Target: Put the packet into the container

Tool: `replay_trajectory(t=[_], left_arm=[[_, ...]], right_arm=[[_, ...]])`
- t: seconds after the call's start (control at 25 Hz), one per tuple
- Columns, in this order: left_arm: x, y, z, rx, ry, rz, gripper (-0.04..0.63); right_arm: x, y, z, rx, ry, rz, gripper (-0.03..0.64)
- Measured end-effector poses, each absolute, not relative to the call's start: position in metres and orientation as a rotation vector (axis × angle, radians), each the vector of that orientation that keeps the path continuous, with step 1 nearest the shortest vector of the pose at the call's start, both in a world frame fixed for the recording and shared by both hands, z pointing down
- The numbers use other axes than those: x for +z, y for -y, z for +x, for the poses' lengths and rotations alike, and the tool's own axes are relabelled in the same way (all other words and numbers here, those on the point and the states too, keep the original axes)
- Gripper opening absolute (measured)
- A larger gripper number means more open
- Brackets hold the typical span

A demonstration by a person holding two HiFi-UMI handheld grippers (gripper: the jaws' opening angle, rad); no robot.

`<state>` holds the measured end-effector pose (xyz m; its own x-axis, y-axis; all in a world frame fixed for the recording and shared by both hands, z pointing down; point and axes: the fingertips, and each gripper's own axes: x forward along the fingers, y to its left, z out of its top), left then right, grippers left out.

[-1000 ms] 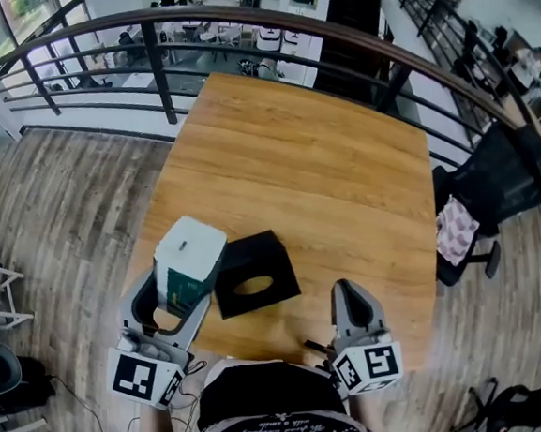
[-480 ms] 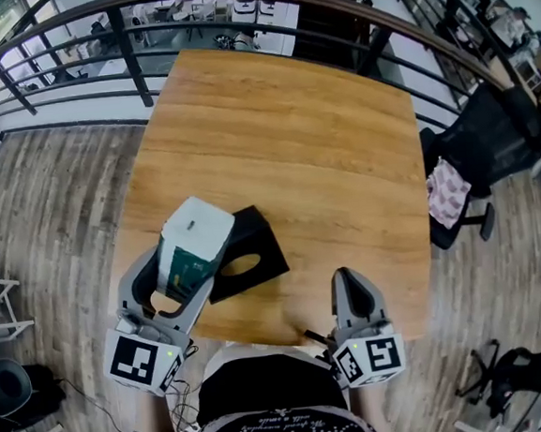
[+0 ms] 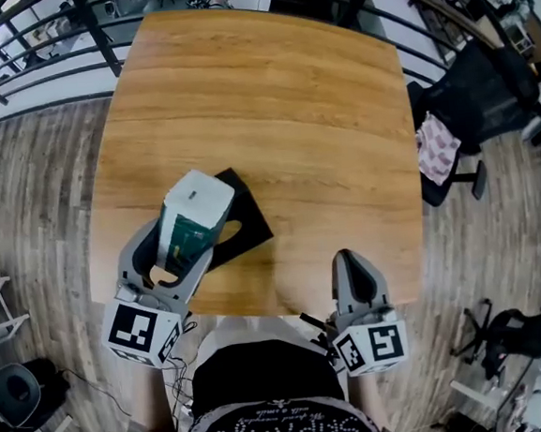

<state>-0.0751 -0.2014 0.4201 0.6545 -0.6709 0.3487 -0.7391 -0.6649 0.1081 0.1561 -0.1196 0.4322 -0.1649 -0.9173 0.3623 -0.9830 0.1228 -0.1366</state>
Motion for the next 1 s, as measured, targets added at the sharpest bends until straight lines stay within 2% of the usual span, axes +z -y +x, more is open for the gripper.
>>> replay_trajectory(t=[1.0], left_arm=[[0.492, 0.202, -0.052, 0.462, 1.075, 2.583, 0.353]], right_arm=[[0.418, 0.108, 0.168, 0.471, 2.178, 1.956, 0.040]])
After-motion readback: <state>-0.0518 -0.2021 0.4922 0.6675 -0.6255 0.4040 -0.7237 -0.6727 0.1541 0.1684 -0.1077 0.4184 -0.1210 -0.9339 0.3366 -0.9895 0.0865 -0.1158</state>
